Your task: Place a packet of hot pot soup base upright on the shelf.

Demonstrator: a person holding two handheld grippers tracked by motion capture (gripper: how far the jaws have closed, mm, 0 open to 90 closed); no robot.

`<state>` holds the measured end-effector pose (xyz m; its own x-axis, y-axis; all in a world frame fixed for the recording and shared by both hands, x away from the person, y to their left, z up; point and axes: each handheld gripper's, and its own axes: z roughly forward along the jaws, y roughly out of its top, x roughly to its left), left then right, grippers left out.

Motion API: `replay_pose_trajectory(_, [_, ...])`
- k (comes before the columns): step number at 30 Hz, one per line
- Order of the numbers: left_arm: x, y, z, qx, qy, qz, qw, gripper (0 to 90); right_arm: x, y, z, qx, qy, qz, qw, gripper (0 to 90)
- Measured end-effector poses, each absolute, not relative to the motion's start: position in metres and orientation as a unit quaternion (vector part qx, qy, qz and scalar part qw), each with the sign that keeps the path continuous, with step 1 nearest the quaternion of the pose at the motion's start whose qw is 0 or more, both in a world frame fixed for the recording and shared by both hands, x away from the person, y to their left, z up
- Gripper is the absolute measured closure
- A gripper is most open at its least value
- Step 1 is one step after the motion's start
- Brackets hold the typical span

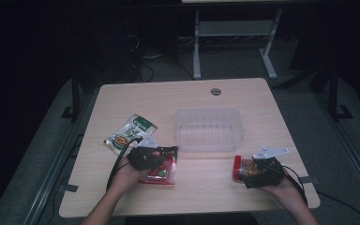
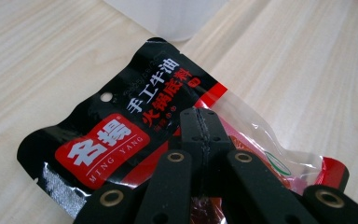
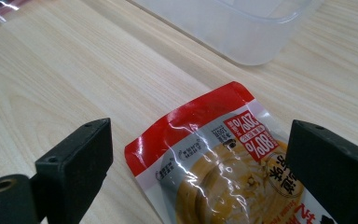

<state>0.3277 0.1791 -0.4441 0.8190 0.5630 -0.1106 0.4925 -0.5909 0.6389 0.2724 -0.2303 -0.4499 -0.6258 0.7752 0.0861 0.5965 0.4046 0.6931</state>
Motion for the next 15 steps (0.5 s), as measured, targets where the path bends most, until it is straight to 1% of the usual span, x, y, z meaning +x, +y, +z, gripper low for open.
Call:
replay_pose_trajectory(5, [0.3224, 0.1779, -0.4442, 0.889, 0.297, 0.039, 0.347, 89.8, 0.2726, -0.2303, -0.4499, 0.414, 0.828, 0.356, 0.125, 7.0])
replay_pose_trajectory(15, [0.3200, 0.1766, -0.4430, 0.898, 0.280, 0.021, 0.338, 89.7, 0.2728, -0.2300, -0.4501, 0.414, 0.829, 0.356, 0.124, 7.0])
